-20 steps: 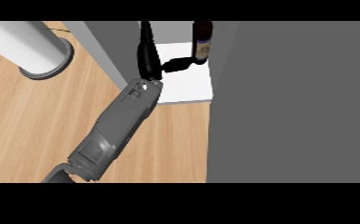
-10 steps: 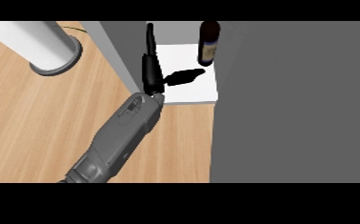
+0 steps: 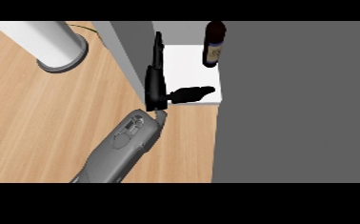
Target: Pick up the wine, place it into the cabinet and close the cabinet
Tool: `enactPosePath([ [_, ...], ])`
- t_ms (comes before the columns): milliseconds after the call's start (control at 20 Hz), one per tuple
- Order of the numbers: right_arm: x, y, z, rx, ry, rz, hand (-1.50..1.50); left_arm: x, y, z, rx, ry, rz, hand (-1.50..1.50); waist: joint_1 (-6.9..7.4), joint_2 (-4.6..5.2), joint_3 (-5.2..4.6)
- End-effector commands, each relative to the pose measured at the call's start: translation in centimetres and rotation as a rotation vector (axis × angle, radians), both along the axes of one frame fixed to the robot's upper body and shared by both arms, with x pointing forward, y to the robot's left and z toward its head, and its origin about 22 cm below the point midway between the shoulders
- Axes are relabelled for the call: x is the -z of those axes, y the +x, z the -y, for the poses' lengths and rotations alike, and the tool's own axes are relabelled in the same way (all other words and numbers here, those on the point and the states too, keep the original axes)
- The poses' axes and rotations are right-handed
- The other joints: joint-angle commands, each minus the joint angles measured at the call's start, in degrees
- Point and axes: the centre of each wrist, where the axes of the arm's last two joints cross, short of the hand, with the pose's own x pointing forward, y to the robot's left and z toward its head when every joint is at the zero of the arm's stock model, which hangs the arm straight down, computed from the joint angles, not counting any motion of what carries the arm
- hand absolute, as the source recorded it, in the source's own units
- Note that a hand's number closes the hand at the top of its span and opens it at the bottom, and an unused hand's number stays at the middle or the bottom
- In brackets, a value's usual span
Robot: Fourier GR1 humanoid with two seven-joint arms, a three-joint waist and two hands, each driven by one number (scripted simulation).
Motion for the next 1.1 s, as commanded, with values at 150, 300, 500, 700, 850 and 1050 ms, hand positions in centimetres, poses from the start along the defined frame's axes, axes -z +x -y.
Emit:
enactPosePath([
  [150, -3.5, -2.8, 0.0, 0.027, -0.063, 0.054, -1.50, -0.9, -4.7, -1.3, 0.067, -0.088, 0.003, -1.50, 0.41, -0.24, 0.01],
  [300, -3.2, -1.4, -0.3, 0.051, -0.068, 0.055, -1.50, -1.1, -6.5, -2.0, 0.097, -0.078, 0.011, -1.50, 0.49, 0.06, 0.01],
  [500, -3.2, -1.9, -0.4, 0.031, -0.073, 0.079, -1.50, -0.8, -9.2, -4.7, 0.149, -0.058, -0.007, -1.50, 0.43, 0.01, 0.02],
  [700, -3.5, -2.5, 0.3, 0.021, -0.098, 0.061, -1.50, -1.0, -10.5, -8.5, 0.111, -0.044, 0.000, -1.50, 0.08, 0.14, 0.01],
  [850, -3.1, -1.6, 0.2, 0.026, -0.111, 0.061, -1.50, -2.7, -12.4, -9.7, 0.155, -0.073, 0.019, -1.50, 0.24, 0.17, 0.01],
  [1050, -3.7, -2.0, 0.3, -0.087, -0.184, 0.033, 1.50, -1.7, -13.8, -12.6, 0.250, -0.108, 0.018, -1.50, 0.30, 0.22, -0.08],
])
